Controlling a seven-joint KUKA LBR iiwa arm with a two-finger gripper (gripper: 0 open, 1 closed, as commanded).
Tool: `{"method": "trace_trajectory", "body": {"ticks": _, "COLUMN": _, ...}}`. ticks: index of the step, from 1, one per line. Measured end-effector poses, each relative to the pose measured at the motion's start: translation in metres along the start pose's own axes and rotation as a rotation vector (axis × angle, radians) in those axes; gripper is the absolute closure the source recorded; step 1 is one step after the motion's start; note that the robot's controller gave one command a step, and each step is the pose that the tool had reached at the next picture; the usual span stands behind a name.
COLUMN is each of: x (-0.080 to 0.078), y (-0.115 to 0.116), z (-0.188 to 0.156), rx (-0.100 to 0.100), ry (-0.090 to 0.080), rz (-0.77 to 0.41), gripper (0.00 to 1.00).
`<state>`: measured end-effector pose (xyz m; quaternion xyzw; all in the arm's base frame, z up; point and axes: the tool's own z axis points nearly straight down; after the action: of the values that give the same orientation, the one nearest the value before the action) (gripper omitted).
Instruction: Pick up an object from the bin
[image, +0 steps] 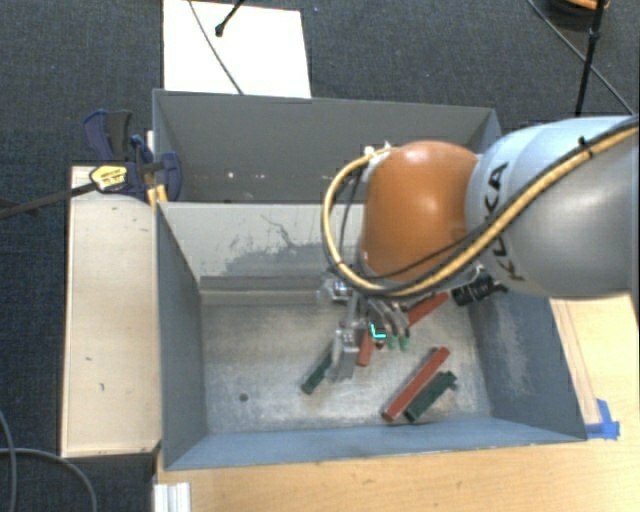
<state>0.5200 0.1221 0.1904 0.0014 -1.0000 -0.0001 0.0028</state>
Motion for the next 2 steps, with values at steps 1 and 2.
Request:
{"method": "trace_trajectory", "body": {"ticks": 1, "x": 0.0085, "y": -0.0246, "z": 0.1245, "rx": 0.001, "ry": 0.001, "rz": 0.015, "gripper": 0.00}}
{"method": "trace_trajectory", "body": {"ticks": 2, "x": 0.0063, "y": -0.0233, "z": 0.1200, "rx": -0.001, "ry": -0.007, "rz": 0.017, "gripper": 1.00}}
